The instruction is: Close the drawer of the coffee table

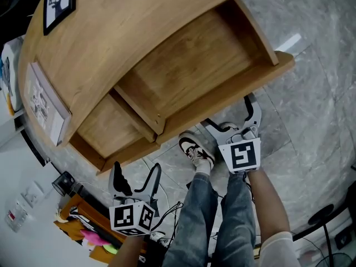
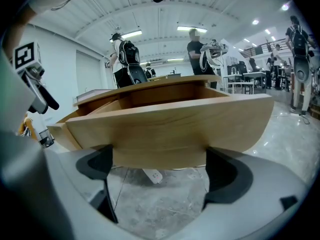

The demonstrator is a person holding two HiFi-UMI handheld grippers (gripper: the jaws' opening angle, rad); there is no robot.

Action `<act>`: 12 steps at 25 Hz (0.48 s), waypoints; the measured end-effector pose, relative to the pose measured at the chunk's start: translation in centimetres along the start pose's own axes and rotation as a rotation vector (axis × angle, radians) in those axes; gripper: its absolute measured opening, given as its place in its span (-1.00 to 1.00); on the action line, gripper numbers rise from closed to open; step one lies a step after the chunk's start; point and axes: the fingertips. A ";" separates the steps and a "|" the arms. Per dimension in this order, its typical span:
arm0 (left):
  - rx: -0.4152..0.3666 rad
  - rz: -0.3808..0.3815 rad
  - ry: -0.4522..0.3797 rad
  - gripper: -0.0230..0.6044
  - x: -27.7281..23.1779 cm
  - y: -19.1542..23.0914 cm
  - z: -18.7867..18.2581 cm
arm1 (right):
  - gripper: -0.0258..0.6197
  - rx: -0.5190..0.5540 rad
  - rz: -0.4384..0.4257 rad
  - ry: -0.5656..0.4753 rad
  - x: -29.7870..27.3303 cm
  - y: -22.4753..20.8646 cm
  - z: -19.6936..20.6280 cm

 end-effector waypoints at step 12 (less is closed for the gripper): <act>0.031 -0.010 0.003 0.79 0.0 1.0 0.6 | 0.88 -0.008 0.013 -0.034 0.5 0.1 -1.2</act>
Point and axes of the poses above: the fingertips, and each gripper's own axes: x backward along the fingers, y to its left, z out of its underside, and after that the axes turned 14 degrees about -z, right-handed
